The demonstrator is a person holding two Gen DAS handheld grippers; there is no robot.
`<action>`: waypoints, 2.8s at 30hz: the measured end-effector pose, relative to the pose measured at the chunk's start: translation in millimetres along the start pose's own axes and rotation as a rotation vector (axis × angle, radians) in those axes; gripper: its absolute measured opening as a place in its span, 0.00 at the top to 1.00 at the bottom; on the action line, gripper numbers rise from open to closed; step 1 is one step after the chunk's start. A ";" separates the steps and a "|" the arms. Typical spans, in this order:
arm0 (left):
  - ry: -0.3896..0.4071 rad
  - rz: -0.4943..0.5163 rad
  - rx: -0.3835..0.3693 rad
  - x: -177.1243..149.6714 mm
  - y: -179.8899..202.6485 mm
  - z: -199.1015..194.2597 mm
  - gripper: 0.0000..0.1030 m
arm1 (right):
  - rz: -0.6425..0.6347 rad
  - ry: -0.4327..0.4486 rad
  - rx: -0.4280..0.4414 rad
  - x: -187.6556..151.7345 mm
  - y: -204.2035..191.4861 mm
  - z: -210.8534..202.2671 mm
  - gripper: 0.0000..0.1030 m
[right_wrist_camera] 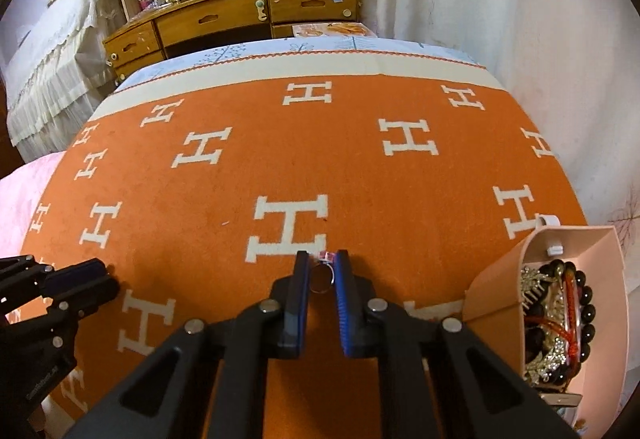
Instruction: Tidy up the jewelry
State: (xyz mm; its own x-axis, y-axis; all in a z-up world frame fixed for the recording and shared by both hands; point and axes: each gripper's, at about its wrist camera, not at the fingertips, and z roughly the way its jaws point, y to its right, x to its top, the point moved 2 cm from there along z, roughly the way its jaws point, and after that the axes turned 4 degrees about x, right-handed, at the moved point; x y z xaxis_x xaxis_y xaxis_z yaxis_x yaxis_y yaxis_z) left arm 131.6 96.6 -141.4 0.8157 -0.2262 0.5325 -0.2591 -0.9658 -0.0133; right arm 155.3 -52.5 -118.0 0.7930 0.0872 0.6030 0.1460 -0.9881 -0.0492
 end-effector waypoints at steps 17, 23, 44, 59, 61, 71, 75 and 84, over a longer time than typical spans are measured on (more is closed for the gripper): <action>0.151 -0.062 -0.098 4.1 46.1 -75.6 0.95 | 0.035 0.268 0.288 -31.8 34.0 -125.3 0.93; 0.224 -0.024 -0.191 23.4 95.8 -111.3 0.95 | 0.089 0.327 0.286 -49.7 76.6 -164.9 0.93; -0.075 -0.116 -0.527 55.0 235.8 -45.1 0.95 | 0.345 0.124 0.336 -98.1 195.4 -140.0 0.93; 0.068 -0.040 -0.359 46.7 232.9 -70.9 0.31 | 0.340 0.094 0.350 -100.6 195.3 -135.8 0.92; 0.086 -0.050 -0.331 44.0 226.6 -76.2 0.23 | 0.336 0.102 0.351 -100.5 195.4 -137.0 0.92; 0.141 -0.127 -0.166 25.7 188.6 -101.5 0.05 | 0.335 0.123 0.389 -94.8 189.6 -148.6 0.88; 0.175 -0.165 -0.110 16.7 169.9 -117.4 0.05 | 0.286 0.142 0.383 -88.4 174.5 -158.8 0.73; 0.205 -0.184 -0.019 2.6 155.1 -150.7 0.01 | 0.174 0.155 0.384 -76.9 141.0 -183.7 0.69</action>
State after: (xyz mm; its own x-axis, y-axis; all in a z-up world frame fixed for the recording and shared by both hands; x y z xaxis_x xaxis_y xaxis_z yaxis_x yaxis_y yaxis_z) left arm 15.5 -34.6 -14.6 0.7289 -0.0146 0.6844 -0.1272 -0.9852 0.1145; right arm 6.2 -221.8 -25.1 0.7313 -0.1249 0.6705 0.2505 -0.8652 -0.4344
